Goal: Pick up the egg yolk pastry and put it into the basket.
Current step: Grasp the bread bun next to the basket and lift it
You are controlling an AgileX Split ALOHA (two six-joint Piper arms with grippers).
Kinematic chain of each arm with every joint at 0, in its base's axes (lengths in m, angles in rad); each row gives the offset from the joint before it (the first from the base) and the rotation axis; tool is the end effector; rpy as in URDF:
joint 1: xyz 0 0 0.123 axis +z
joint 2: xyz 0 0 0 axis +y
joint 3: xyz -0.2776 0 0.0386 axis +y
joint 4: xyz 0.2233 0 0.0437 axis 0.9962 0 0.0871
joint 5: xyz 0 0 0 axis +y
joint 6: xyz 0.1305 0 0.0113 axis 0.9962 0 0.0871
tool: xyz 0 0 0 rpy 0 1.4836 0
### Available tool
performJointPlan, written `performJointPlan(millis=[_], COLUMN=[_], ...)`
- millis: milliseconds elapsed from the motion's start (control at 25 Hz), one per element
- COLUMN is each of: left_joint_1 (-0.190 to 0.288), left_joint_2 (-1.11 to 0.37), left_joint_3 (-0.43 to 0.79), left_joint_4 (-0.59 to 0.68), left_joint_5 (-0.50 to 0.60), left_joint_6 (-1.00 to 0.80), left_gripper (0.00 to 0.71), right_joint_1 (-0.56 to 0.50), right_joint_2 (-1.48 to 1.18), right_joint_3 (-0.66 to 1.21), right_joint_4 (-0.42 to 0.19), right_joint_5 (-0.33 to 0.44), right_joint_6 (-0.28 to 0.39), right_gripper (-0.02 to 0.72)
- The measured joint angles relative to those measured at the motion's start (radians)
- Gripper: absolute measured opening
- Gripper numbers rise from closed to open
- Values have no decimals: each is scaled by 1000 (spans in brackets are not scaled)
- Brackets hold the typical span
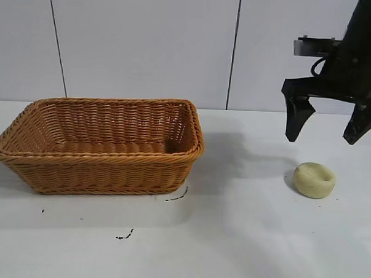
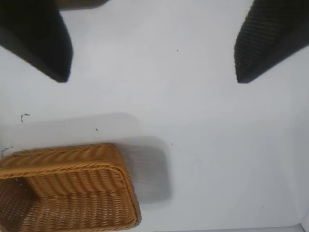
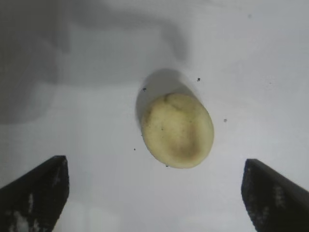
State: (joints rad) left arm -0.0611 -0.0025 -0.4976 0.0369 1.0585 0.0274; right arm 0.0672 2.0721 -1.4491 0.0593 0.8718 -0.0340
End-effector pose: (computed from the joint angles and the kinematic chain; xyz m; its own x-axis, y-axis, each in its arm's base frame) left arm 0.0142 0.0034 0.2468 -0.4509 0.0731 -0.8896 0.0530 0.9971 0.0551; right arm 0.3941 0.0325 0.1240 -0.9846 -0.0621 -0.1631 -0.0704 0.9965 0.0454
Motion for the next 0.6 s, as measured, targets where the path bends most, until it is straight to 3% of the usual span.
performJointPlan(millis=[520, 600], left_joint_1=[0, 0], left_joint_2=[0, 0], left_joint_3=[0, 0], left_joint_4=[0, 0], left_joint_5=[0, 0], left_joint_6=[0, 0], left_gripper=[693, 693], right_joint_1=[1, 1], right_joint_2=[108, 108], right_joint_3=[0, 0], right_joint_4=[34, 35], right_joint_5=[-46, -46], right_joint_6=[-13, -13], right_gripper=[692, 603])
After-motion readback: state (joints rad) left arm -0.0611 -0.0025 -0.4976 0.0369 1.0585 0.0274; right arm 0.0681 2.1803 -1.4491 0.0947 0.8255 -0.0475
